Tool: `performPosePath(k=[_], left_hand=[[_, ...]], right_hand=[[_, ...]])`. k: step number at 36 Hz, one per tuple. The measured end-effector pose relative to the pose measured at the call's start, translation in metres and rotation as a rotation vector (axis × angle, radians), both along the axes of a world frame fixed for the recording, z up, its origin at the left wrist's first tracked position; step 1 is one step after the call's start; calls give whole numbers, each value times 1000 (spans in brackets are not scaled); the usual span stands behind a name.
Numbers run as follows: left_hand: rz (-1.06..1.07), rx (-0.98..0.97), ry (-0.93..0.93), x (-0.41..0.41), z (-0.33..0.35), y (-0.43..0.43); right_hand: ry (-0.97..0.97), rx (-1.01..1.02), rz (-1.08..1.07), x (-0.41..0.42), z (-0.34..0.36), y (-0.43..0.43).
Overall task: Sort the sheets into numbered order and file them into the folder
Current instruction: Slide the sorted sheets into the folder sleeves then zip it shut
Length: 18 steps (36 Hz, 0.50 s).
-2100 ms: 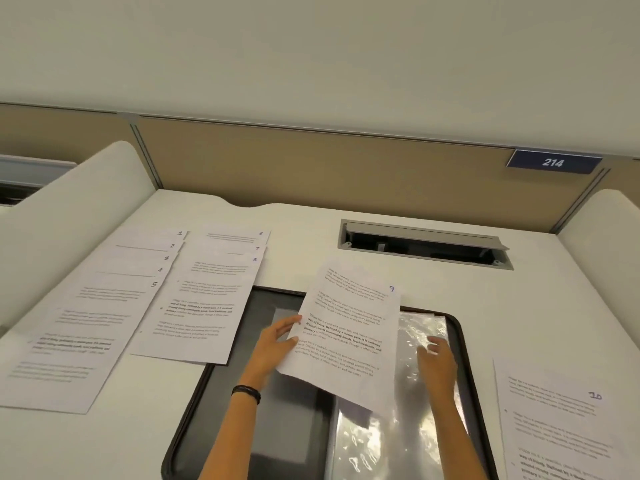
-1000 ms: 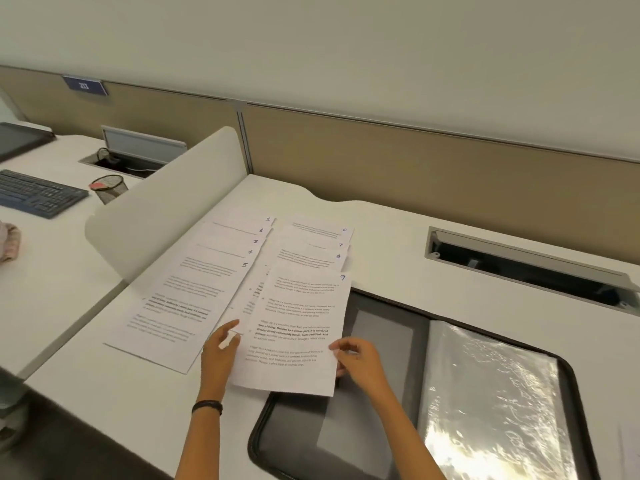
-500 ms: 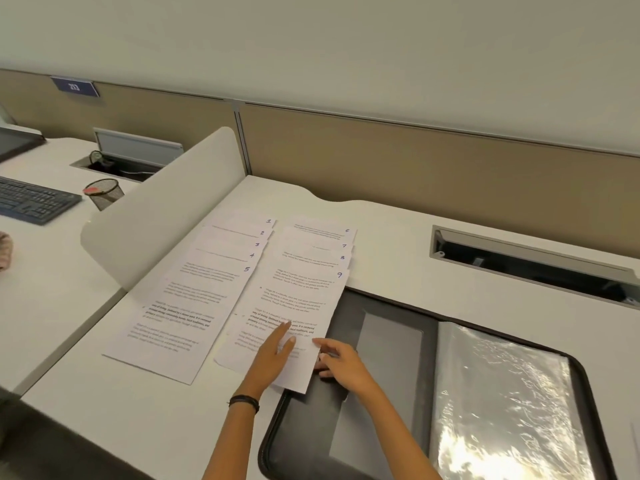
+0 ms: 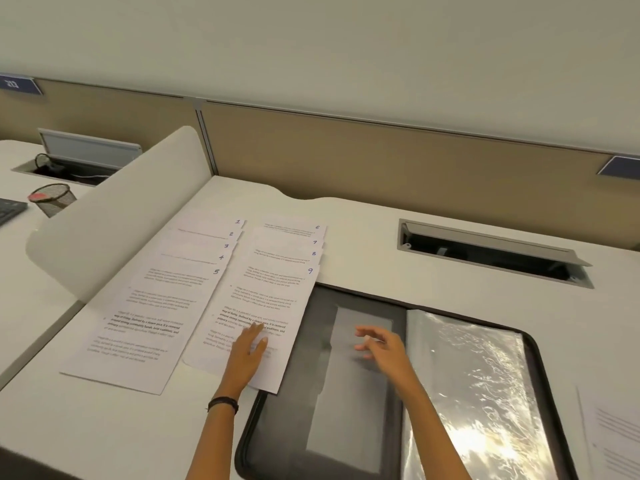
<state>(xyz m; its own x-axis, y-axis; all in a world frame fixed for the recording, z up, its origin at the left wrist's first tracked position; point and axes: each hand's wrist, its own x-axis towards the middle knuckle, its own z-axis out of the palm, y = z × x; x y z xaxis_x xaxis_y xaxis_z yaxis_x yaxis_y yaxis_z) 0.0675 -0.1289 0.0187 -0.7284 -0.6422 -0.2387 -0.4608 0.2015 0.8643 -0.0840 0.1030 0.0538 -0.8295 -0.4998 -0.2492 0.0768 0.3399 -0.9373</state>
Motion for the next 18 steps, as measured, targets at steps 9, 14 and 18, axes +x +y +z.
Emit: performPosePath(k=[9, 14, 18], left_hand=[[82, -115, 129, -18, 2, 23], [33, -272, 164, -36, 7, 54], [-71, -328, 117, -52, 6, 76]], right_hand=[[-6, -24, -128, -12, 6, 62], [15, -9, -192, -15, 8, 95], [55, 4, -242, -20, 7, 122]])
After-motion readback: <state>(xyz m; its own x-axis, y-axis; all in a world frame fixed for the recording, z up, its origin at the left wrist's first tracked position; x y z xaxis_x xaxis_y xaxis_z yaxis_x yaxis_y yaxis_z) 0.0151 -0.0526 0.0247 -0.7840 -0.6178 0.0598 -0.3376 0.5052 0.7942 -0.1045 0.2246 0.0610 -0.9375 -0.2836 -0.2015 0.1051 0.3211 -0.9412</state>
